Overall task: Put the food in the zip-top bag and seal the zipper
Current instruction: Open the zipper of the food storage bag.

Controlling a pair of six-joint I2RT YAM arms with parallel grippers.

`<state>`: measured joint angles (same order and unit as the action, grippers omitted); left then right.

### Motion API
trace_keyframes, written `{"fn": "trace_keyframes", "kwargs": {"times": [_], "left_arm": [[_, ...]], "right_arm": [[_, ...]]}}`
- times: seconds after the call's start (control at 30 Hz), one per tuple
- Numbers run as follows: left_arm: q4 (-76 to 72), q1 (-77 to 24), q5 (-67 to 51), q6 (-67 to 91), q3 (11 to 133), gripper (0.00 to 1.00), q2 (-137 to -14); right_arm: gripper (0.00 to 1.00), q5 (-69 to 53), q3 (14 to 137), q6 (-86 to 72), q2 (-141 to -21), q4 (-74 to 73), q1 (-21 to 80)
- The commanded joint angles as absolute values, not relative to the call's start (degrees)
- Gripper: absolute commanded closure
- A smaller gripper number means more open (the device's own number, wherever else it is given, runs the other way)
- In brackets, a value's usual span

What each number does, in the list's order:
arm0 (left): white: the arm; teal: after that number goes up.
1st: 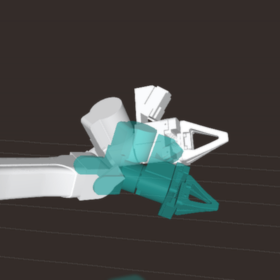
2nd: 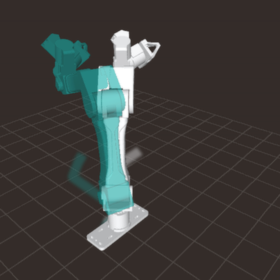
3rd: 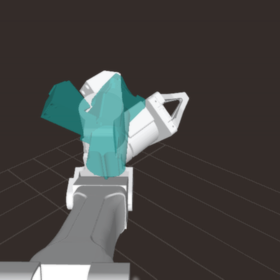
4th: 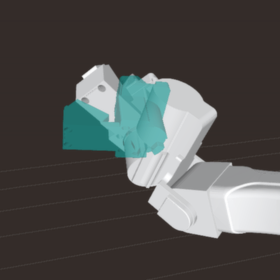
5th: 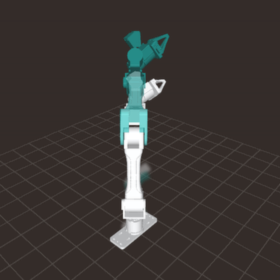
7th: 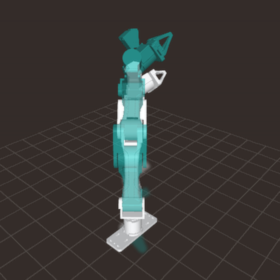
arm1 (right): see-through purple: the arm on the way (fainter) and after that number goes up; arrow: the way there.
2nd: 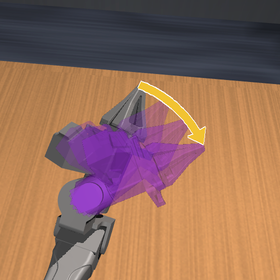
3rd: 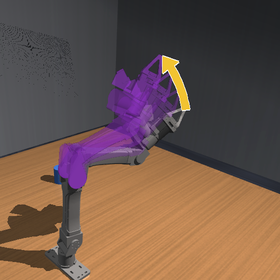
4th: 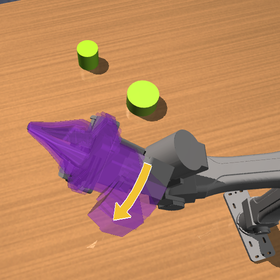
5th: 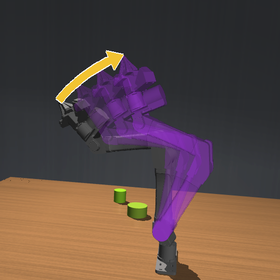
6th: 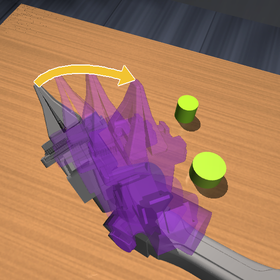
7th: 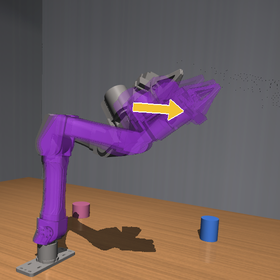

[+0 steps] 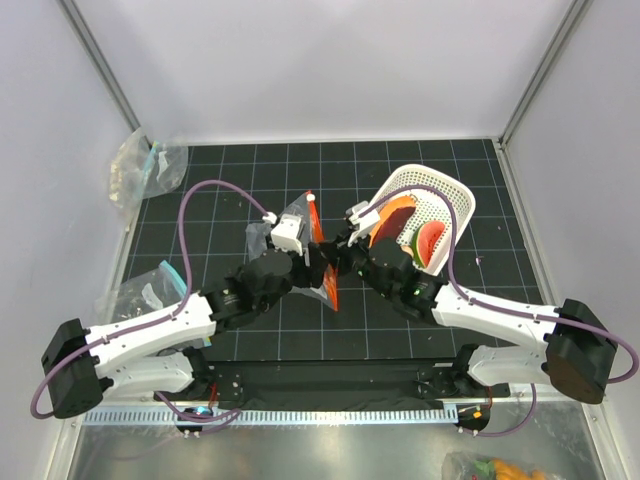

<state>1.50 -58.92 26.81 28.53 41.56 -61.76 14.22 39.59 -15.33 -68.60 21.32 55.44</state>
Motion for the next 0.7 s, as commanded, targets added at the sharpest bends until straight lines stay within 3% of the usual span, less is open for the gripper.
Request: {"fn": "trace_keyframes", "kwargs": {"times": [0.0,0.03,0.13,0.17,0.27,0.43,0.67], "left_arm": [[-0.4,-59.2,25.9,29.0,44.2,0.32,-60.8],[-0.4,-59.2,26.1,28.9,44.2,0.36,-61.0],[-0.2,-59.2,27.9,28.9,44.5,0.59,-61.5],[-0.2,-59.2,29.7,29.4,44.6,0.73,-61.9],[4.1,-59.2,33.6,30.3,45.8,0.95,-61.4],[9.4,-59.2,44.9,29.8,46.3,0.98,-58.8],[15.9,-59.2,53.4,27.3,49.7,1.00,-59.5]], "right_arm": [[0.99,14.0,40.2,-15.8,-67.5,25.8,55.7],[0.99,13.5,40.2,-15.8,-67.6,25.8,55.7],[0.99,13.5,40.4,-15.7,-67.4,25.6,55.7],[0.99,14.0,40.6,-15.7,-67.3,25.0,55.7],[0.99,18.8,41.0,-16.0,-67.1,22.6,55.8],[0.99,29.0,45.0,-19.9,-71.3,14.2,53.7],[0.96,19.5,51.5,-27.7,-81.6,5.4,46.8]]}}
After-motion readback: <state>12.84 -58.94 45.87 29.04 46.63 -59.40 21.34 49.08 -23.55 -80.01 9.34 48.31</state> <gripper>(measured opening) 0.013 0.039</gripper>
